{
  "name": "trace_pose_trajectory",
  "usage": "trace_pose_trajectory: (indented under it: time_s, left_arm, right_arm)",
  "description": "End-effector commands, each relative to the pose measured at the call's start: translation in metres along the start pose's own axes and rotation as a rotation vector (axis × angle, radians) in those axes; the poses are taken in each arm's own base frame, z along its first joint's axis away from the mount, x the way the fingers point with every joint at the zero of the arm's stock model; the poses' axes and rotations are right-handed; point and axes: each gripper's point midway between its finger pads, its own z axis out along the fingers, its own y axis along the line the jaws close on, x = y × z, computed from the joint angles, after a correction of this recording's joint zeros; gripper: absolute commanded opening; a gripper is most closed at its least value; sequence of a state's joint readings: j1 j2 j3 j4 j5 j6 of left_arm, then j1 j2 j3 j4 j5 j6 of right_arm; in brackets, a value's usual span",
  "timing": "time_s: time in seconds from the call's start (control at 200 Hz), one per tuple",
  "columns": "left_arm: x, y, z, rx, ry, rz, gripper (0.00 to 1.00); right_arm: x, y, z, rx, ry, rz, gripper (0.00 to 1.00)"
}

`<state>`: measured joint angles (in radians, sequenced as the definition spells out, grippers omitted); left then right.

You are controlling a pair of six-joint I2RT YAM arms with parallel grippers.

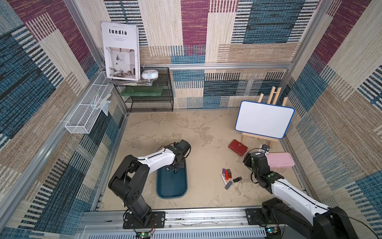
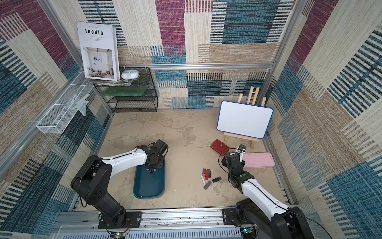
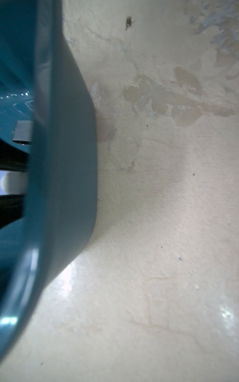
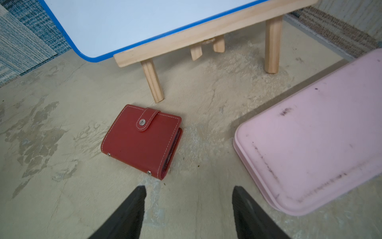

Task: Put the usb flash drive into the storage box
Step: Place the USB flash in the storage box, then pick up the USB flash from the center of the board.

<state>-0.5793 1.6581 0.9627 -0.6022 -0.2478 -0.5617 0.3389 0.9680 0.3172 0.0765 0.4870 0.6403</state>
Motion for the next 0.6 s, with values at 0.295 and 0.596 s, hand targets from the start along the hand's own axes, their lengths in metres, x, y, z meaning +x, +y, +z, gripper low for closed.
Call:
trace_pose_trajectory:
  time_s: [0.295,0.596]
  left_arm:
    - [-0.01,0.0,-0.077,0.142,-0.08,-0.003,0.54]
    - [0.011,0.046,-0.191,0.276,-0.302,-0.014,0.61]
  right_arm:
    - [-0.002,-0.002,0.0,0.011,-0.015,0.009,0.71]
    - [-0.007,0.018,-0.008,-0.051,0.074,-0.027,0.77]
